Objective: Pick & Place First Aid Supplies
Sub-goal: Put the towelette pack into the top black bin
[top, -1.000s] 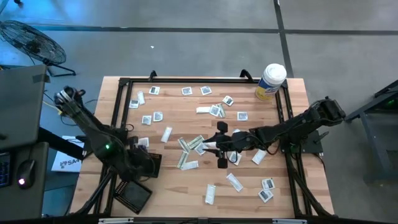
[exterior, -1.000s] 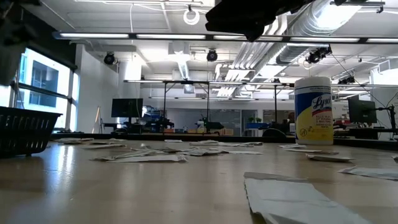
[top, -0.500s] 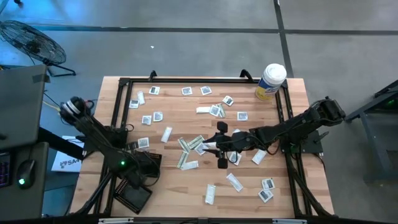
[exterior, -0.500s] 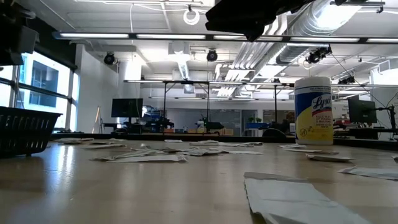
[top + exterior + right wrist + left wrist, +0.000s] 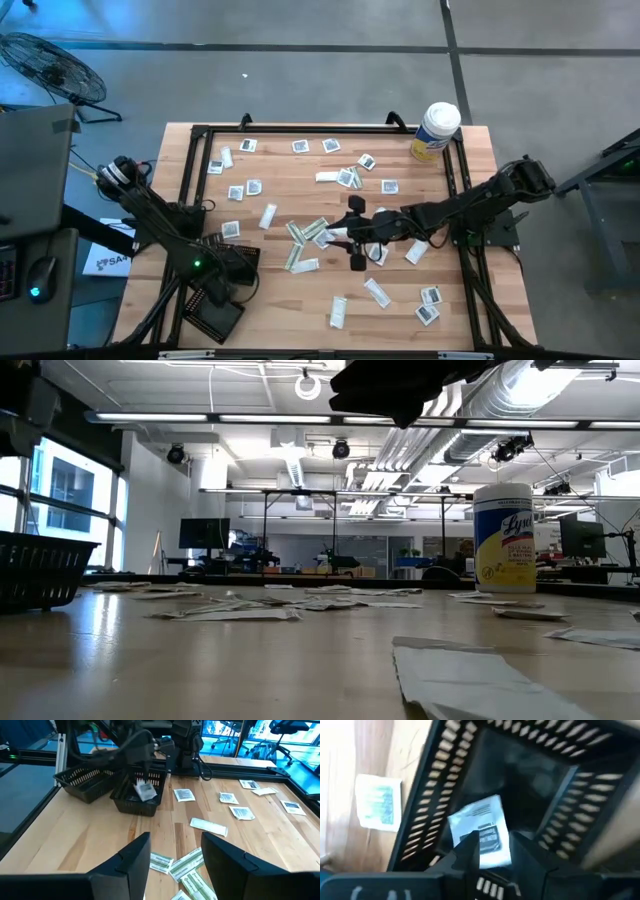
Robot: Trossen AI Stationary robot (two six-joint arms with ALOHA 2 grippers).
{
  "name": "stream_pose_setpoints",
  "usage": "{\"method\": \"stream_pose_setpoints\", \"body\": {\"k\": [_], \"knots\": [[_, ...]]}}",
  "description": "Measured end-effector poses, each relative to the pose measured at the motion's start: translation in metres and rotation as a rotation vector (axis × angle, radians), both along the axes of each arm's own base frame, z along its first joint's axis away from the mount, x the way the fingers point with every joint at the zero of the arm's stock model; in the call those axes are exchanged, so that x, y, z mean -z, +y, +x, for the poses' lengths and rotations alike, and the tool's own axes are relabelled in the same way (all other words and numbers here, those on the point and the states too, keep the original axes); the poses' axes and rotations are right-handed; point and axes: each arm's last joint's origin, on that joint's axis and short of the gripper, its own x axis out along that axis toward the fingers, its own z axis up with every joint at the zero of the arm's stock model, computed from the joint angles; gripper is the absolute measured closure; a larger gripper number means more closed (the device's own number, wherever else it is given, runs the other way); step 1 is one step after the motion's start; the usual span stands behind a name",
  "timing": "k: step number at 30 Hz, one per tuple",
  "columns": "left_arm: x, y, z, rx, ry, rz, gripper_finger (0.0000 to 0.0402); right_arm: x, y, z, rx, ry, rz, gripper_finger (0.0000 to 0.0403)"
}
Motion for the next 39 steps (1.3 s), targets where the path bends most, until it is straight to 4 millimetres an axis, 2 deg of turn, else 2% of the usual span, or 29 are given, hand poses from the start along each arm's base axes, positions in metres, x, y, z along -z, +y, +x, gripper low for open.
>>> {"method": "stream_pose_setpoints", "body": {"k": [7, 14, 21, 28, 32, 39], "knots": [[-0.019, -0.010, 0.009, 0.076, -0.063, -0.035, 0.0295, 0.000, 0.000, 0.000, -0.024, 0.002, -0.008, 0.0237], [-0.022, -0.008, 0.013, 0.073, -0.176, 0.066, 0.0295, 0.005, 0.010, 0.000, -0.055, 0.012, -0.028, 0.0238], [-0.024, -0.004, 0.016, 0.090, -0.293, 0.202, 0.0295, 0.047, 0.017, 0.017, -0.082, 0.147, -0.026, 0.0238], [-0.031, 0.001, 0.018, 0.116, -0.424, 0.355, 0.0295, 0.084, 0.016, 0.038, -0.110, 0.403, -0.047, 0.0240], [-0.039, 0.005, 0.018, 0.099, -0.534, 0.447, 0.0295, 0.096, 0.009, 0.048, -0.083, 0.489, -0.081, 0.0253], [-0.046, 0.007, 0.020, 0.062, -0.670, 0.551, 0.0295, 0.115, -0.003, 0.055, -0.085, 0.552, -0.091, 0.0279]]}}
